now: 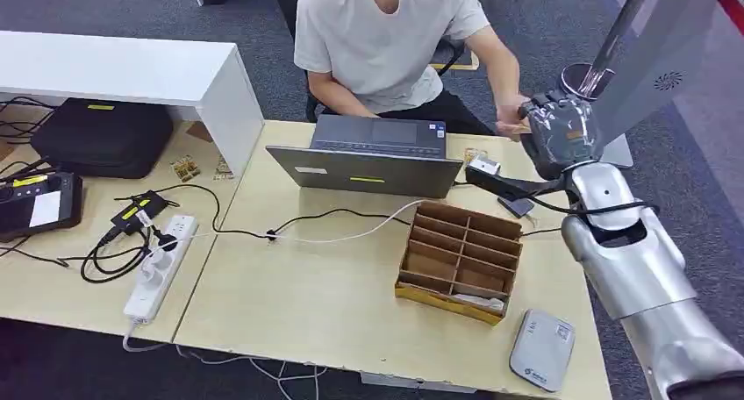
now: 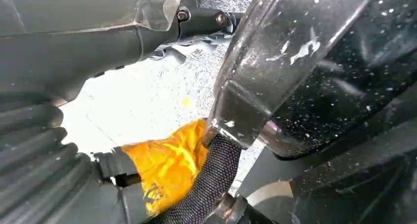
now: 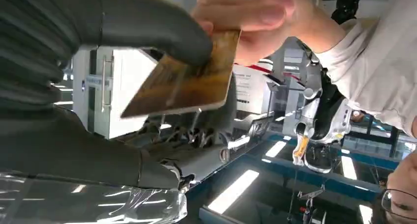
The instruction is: Pass the card to the sensor for recognition and then transmit it.
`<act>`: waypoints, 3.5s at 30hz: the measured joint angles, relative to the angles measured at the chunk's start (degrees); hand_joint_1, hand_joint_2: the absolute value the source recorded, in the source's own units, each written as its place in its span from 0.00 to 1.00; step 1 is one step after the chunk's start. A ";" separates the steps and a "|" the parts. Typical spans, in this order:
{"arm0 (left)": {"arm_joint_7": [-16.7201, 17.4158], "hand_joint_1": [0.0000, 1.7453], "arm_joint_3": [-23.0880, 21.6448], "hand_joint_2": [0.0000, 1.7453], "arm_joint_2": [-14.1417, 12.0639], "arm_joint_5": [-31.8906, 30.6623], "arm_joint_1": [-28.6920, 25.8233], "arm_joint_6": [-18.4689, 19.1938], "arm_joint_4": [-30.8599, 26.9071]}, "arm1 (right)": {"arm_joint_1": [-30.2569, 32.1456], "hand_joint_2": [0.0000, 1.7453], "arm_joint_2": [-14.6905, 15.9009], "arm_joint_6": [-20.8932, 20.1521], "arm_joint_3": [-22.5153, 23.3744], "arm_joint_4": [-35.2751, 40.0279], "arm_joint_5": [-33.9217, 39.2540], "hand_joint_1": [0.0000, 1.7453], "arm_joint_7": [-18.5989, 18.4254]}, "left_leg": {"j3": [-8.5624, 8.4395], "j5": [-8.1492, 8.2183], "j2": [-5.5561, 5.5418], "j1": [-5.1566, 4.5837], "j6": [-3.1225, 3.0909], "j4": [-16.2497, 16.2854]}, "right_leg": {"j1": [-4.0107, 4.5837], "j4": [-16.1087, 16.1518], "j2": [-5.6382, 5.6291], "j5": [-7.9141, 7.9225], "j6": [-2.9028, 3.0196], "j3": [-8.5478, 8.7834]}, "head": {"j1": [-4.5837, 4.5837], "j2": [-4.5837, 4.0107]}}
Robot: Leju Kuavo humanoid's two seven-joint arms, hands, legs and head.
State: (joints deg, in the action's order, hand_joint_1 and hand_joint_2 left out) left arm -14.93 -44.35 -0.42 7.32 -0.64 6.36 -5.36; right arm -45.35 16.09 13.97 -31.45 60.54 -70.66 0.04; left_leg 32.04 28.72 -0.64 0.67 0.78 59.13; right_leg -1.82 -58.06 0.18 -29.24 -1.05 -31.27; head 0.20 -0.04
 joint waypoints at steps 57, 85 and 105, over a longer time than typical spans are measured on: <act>-6.75 0.00 4.66 1.00 2.54 1.14 -0.20 0.24 6.14 | 60.39 1.00 10.14 25.29 17.83 29.44 -9.49 1.00 -2.75 | 0.03 0.24 -0.01 -0.06 -0.18 0.02 | -0.05 0.18 0.03 -0.12 -0.16 0.02 | 0.00 0.00; -6.40 0.00 6.95 1.00 2.51 -2.01 -0.01 0.35 6.34 | 60.67 1.00 7.76 25.49 15.47 23.32 -7.80 1.00 -4.11 | 0.03 0.24 0.01 -0.06 -0.18 0.02 | -0.05 0.18 0.02 -0.12 -0.16 0.02 | 0.02 0.00; -4.72 0.00 9.88 1.00 2.54 -5.42 0.01 0.76 6.19 | 57.53 1.00 10.36 26.18 10.71 22.15 -6.93 1.00 -5.51 | -0.01 0.24 0.13 -0.06 -0.18 0.02 | -0.05 0.17 -0.11 -0.08 -0.18 0.07 | 0.02 0.00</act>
State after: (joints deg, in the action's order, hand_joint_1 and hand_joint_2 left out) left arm -19.65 -34.47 2.12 1.90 -0.63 7.13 0.83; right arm 12.18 26.45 40.15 -20.74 82.69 -77.59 -5.47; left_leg 32.03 28.96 -0.51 0.62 0.60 59.15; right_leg -1.87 -57.89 0.06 -29.33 -1.23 -31.19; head 0.22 -0.04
